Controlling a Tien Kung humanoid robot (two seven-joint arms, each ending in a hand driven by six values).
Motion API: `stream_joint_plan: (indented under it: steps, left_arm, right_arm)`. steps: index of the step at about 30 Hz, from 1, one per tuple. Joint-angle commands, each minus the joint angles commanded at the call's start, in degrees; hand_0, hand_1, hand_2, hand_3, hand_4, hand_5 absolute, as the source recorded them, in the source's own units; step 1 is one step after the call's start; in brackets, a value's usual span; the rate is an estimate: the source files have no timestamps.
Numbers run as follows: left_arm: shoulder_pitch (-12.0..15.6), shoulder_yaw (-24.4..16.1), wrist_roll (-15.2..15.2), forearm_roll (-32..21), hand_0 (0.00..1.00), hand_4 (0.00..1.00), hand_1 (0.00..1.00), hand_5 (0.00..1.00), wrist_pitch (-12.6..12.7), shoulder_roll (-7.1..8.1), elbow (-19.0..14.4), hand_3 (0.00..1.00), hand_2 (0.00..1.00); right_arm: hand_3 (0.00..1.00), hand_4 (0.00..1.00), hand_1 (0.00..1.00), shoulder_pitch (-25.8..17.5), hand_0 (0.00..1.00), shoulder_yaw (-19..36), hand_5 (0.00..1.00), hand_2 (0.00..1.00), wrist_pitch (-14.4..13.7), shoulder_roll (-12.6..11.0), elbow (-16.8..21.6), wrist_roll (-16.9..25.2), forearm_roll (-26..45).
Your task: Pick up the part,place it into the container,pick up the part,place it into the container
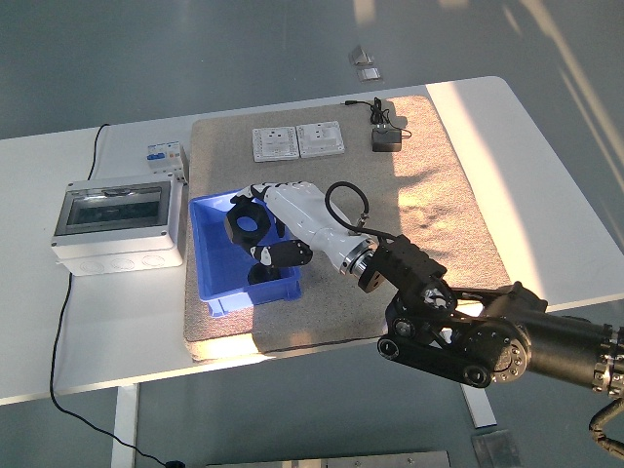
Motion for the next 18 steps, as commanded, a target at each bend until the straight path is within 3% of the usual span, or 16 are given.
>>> stream_joint_plan:
  steps: [4, 5, 10, 11, 16, 17, 18]
  left_arm:
    - [-0.04, 0.13, 0.04, -0.22, 0.674, 0.668, 0.662, 0.674, 0.05, 0.03, 0.00, 0.616, 0.688]
    - [-0.05, 0.16, 0.04, -0.25, 0.674, 0.673, 0.662, 0.681, 0.06, 0.04, 0.00, 0.616, 0.687]
    - [-0.04, 0.10, 0.02, -0.14, 0.674, 0.673, 0.662, 0.681, -0.05, 0.06, 0.00, 0.616, 0.687]
    - [-0.04, 0.03, -0.01, -0.05, 0.674, 0.674, 0.661, 0.683, -0.10, 0.07, 0.00, 0.616, 0.687]
    - [0.01, 0.07, -0.08, -0.09, 0.674, 0.674, 0.661, 0.683, -0.25, 0.07, 0.00, 0.616, 0.687]
    - [0.02, 0.12, -0.08, -0.15, 0.674, 0.673, 0.662, 0.685, -0.24, 0.06, 0.00, 0.616, 0.689]
    - [0.04, 0.16, -0.08, -0.23, 0.674, 0.673, 0.662, 0.685, -0.24, 0.05, 0.00, 0.616, 0.689]
  right_arm:
    - [0.615, 0.219, 0.435, 0.22, 0.712, -0.59, 0.017, 0.561, 3.74, 0.33, -1.12, -0.88, -0.34]
    - [0.704, 0.333, 0.793, 0.23, 0.958, -0.70, 0.116, 0.791, 4.19, 0.38, -1.31, -1.04, -0.32]
    - [0.704, 0.333, 0.793, 0.24, 0.958, -1.07, 0.116, 0.791, 5.85, 0.53, -1.67, -2.65, -0.94]
    - [0.747, 0.464, 0.894, 0.25, 0.998, -1.11, 0.244, 0.859, 6.03, 0.54, -1.66, -3.06, -1.22]
    - [0.747, 0.464, 0.894, 0.23, 0.998, -1.34, 0.244, 0.859, 6.53, 0.52, -1.53, -4.54, -1.95]
    - [0.782, 0.543, 0.925, 0.22, 0.998, -1.36, 0.273, 0.878, 6.59, 0.51, -1.52, -4.67, -1.98]
    - [0.782, 0.543, 0.925, 0.21, 0.998, -1.38, 0.273, 0.878, 6.65, 0.50, -1.51, -4.77, -1.98]
